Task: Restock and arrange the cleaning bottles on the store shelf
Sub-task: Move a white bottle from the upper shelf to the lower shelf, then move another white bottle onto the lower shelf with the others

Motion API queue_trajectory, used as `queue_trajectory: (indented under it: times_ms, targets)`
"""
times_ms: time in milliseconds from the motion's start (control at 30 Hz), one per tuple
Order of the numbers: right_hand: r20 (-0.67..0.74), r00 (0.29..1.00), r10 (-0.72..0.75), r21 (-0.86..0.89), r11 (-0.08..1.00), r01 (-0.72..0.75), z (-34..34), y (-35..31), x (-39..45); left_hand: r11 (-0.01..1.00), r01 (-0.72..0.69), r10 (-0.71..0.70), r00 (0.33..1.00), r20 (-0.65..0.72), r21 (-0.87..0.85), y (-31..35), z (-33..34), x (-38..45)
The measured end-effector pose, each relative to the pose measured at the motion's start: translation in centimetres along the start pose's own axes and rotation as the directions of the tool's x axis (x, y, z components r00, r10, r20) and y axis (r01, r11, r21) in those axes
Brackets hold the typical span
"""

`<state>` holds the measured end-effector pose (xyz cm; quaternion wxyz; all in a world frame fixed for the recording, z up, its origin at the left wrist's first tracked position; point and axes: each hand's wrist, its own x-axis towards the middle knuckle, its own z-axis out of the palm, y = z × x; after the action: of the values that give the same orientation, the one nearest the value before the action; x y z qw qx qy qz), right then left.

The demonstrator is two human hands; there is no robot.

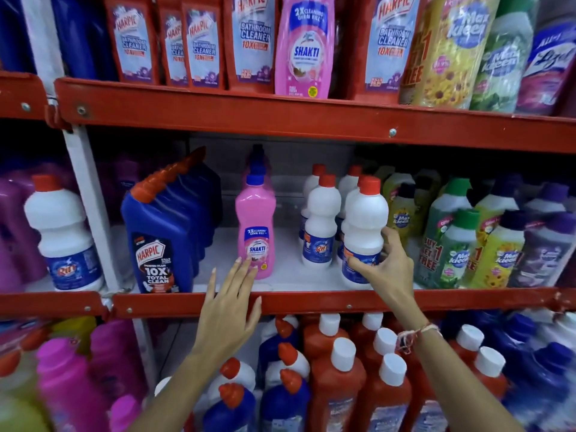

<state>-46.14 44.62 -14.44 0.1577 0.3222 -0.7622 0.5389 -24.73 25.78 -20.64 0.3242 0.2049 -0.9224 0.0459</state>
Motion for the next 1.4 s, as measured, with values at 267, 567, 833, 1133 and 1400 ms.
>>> queue_trajectory:
  times_ms: [267,567,833,1133,1400]
  targets:
    - [-0.008,0.997,0.081,0.008,0.997,-0.081,-1.1,2.1,0.3,0.999,0.035,-0.035,0.999,0.003,0.002,0.9,0.9,-0.4]
    - [0.003,0.996,0.091,0.067,0.994,-0.091,-0.9,2.5,0.0,0.999,0.028,-0.029,0.999,0.020,0.031,1.3,0.9,-0.9]
    - [-0.362,0.929,0.078,0.073,0.996,-0.055,1.5,-2.9,-2.1,1.000,-0.003,0.002,1.000,-0.023,-0.022,0.2,-0.9,-1.8]
    - [-0.236,0.964,-0.123,0.154,0.975,0.162,8.9,-12.1,-5.3,0.986,-0.085,0.052,0.975,-0.217,-0.143,-5.7,-4.7,-3.7]
    - [0.019,0.978,-0.210,0.406,0.895,0.184,18.0,-19.6,-9.3,0.990,0.025,-0.066,0.955,-0.288,-0.142,-14.6,-8.0,-7.4]
